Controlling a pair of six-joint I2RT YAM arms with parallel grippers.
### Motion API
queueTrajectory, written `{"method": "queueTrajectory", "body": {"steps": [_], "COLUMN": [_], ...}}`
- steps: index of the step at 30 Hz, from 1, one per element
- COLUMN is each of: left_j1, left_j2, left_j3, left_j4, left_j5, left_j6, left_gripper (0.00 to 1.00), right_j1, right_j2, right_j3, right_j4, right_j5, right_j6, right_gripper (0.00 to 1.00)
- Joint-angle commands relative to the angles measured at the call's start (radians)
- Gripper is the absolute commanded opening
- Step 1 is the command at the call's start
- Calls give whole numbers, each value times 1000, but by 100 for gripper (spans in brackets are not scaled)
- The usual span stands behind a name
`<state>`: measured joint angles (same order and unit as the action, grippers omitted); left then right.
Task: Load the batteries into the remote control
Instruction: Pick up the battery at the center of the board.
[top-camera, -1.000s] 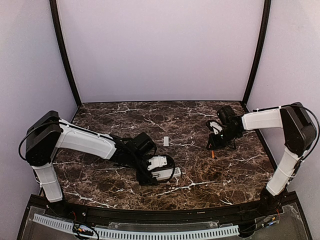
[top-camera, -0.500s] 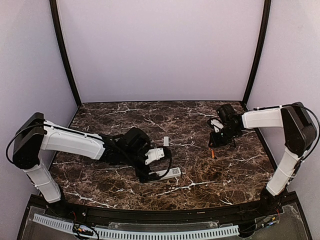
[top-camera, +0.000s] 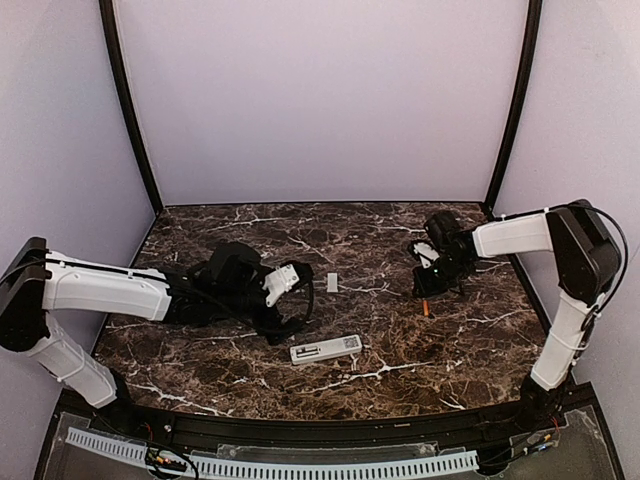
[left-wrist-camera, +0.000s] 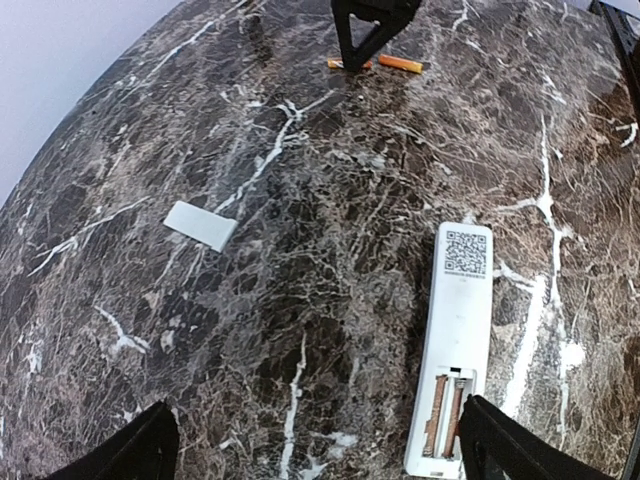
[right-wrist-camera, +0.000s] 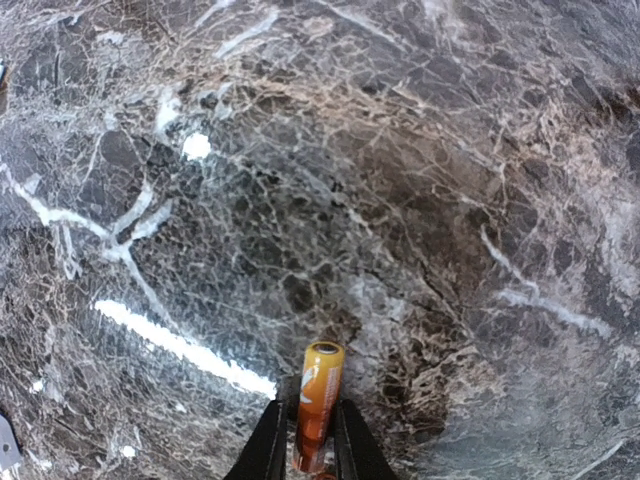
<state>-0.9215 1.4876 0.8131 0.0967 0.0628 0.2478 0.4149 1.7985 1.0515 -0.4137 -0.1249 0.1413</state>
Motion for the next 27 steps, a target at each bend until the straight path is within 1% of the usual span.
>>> {"method": "queueTrajectory", "body": {"steps": [1,7,11,15,19,21,22,23,24,26,27], "left_j1": [33,99,136,172,220,234,237,237,238,238,238], "left_j2": [-72,-146,-174,-196,-219,-238,-247,-261,-267,-261,-252], "left_j3": [-61,-119,-130,-171,-233,-279,-299,-340,-356,-355,-326], "left_j4": [70,94,61,68,138,205,287,336,412,429,424], "left_j5": [-36,-27,-9,44,100,170,196,242,254,280,328], "left_j6": [-83,-166,-233,-323,-408,-435,-441,-442,-451,-471,-478], "left_gripper": [99,99,99,99,99,99,98,97,96,91,85], "right_j1": [42,79,119,207,296,325,331,338,350,387,404], "right_j2": [52,33,-59,-146,-180,-184,-188,-191,-199,-219,-230], "right_j3": [28,77,103,126,160,173,181,186,193,198,198], "right_j4": [0,-18,-29,-63,-123,-134,-135,-134,-130,-106,-91], "right_j5": [48,34,-72,-173,-186,-199,-217,-238,-253,-260,-257], "right_j6": [-23,-84,-161,-316,-421,-439,-445,-451,-455,-466,-472], "right_gripper": [13,0,0,0,0,0,0,0,0,0,0]}}
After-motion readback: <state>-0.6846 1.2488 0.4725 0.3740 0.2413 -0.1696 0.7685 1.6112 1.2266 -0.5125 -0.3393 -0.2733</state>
